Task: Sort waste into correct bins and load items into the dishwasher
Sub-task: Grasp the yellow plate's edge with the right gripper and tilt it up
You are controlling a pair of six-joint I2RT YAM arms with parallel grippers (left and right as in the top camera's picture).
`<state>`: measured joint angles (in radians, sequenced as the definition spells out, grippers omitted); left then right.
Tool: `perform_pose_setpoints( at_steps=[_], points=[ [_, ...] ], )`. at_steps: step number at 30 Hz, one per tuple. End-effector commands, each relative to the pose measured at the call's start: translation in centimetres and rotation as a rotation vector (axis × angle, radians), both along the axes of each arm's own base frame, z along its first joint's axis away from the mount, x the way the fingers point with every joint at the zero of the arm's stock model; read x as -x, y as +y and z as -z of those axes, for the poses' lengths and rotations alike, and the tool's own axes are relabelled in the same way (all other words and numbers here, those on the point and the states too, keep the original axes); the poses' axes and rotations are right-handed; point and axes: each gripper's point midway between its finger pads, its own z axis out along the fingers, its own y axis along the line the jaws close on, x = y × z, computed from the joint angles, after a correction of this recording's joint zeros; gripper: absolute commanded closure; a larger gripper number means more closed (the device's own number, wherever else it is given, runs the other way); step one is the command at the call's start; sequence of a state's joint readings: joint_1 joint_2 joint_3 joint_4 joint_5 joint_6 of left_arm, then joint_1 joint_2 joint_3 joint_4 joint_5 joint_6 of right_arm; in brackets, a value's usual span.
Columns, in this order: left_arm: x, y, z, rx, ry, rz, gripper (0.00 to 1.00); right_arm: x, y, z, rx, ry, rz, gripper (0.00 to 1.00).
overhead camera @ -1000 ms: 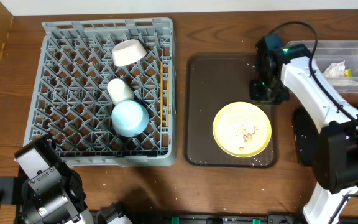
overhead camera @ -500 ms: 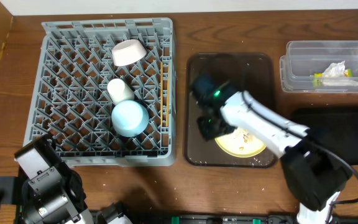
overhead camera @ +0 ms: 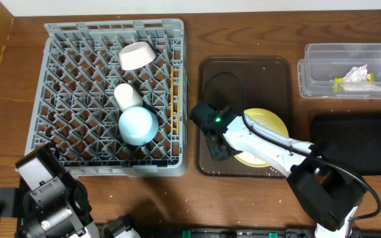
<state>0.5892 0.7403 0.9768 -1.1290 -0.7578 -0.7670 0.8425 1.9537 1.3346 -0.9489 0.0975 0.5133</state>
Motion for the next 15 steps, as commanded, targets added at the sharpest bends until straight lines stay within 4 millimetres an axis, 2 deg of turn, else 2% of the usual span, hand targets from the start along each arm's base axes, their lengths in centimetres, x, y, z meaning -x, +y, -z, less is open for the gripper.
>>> perform_pose_setpoints(
  at_steps=[1,10,15],
  points=[
    [0.2,0.1,-0.5,-0.012,-0.021,-0.02,0.06,-0.5,-1.3,0.5,0.059,-0.048,0.029,0.69],
    [0.2,0.1,-0.5,-0.012,-0.021,-0.02,0.06,0.3,-1.8,2.1,0.079,-0.025,0.022,0.8],
    [0.2,0.1,-0.5,-0.012,-0.021,-0.02,0.06,0.5,-1.1,2.1,0.072,-0.031,-0.023,0.98]
  ],
)
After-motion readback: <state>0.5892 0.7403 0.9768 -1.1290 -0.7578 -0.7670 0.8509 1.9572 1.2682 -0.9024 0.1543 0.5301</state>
